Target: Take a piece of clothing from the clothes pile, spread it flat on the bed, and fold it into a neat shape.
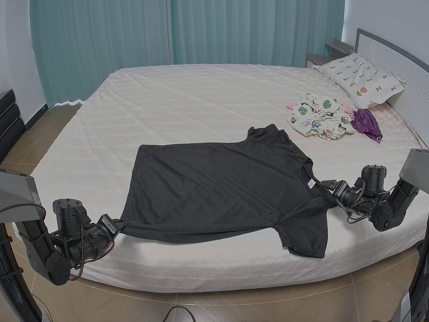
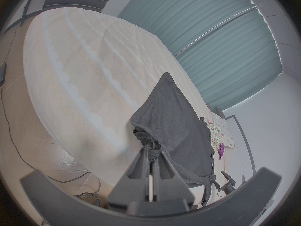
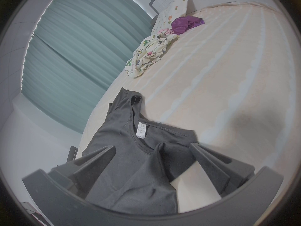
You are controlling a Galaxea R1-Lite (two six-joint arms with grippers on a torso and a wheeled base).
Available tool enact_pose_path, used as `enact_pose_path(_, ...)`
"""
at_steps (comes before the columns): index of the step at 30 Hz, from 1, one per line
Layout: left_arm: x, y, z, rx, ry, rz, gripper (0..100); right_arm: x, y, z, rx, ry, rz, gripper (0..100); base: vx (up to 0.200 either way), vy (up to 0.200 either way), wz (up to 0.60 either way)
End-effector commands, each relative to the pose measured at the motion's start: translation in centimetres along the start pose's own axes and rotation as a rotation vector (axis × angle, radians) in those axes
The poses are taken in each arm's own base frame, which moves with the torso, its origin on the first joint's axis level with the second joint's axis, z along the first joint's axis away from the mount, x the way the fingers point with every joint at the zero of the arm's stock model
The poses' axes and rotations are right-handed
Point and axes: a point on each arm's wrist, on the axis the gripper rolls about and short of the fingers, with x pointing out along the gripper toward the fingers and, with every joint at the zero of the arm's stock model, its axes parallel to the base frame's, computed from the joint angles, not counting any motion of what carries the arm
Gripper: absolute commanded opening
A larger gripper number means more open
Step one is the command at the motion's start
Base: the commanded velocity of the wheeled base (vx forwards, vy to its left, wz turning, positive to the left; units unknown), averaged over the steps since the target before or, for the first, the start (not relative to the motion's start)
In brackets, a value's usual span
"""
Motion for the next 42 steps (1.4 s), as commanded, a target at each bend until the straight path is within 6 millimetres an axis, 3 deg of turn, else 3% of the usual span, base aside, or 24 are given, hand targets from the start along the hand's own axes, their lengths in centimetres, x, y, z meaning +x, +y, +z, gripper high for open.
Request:
enact_pose_path(1, 0.2, 0.1, -0.1, -0.001, 0.004, 0.004, 0, -4.3, 1.2, 0.2, 0.028, -0.011, 0.016, 100, 0.0, 0.0, 0.0)
enact_pose_path(3, 0.1, 0.0, 0.0, -0.001, 0.002, 0.001, 0, -5.1, 1.2, -0.4, 0.031, 0.008, 0.012, 100, 0.0, 0.0, 0.0)
enact_pose_path(4, 0.1, 0.0, 0.0, -0.001, 0.002, 0.001, 0, -6.2, 1.4, -2.0, 0.025, 0.059, 0.016, 100, 0.0, 0.0, 0.0)
enact_pose_path(8, 0.0, 0.1, 0.0, -0.001, 0.003, 0.003, 0, -7.9, 1.2, -4.9, 0.01, 0.164, -0.008, 100, 0.0, 0.0, 0.0)
enact_pose_path(14, 0.0, 0.2, -0.1, -0.004, 0.006, 0.007, 0, -8.8, 0.4, -7.3, 0.001, 0.263, -0.057, 100, 0.0, 0.0, 0.0)
enact_pose_path(25, -0.1, 0.0, 0.0, -0.033, 0.002, -0.001, 0, -9.0, 0.0, -9.2, -0.009, 0.345, -0.081, 100, 0.0, 0.0, 0.0)
enact_pose_path(37, 0.0, 0.0, 0.0, -0.036, 0.0, -0.001, 0, -7.9, -0.4, -10.4, -0.018, 0.383, -0.098, 100, 0.0, 0.0, 0.0)
enact_pose_path(38, 0.0, 0.0, 0.0, -0.035, -0.001, -0.002, 0, -7.8, -0.4, -10.5, -0.019, 0.382, -0.093, 0, 0.0, 0.0, 0.0)
enact_pose_path(42, 0.0, 0.0, 0.0, -0.035, -0.001, -0.002, 0, -8.0, -0.2, -10.4, -0.025, 0.359, -0.071, 0, 0.0, 0.0, 0.0)
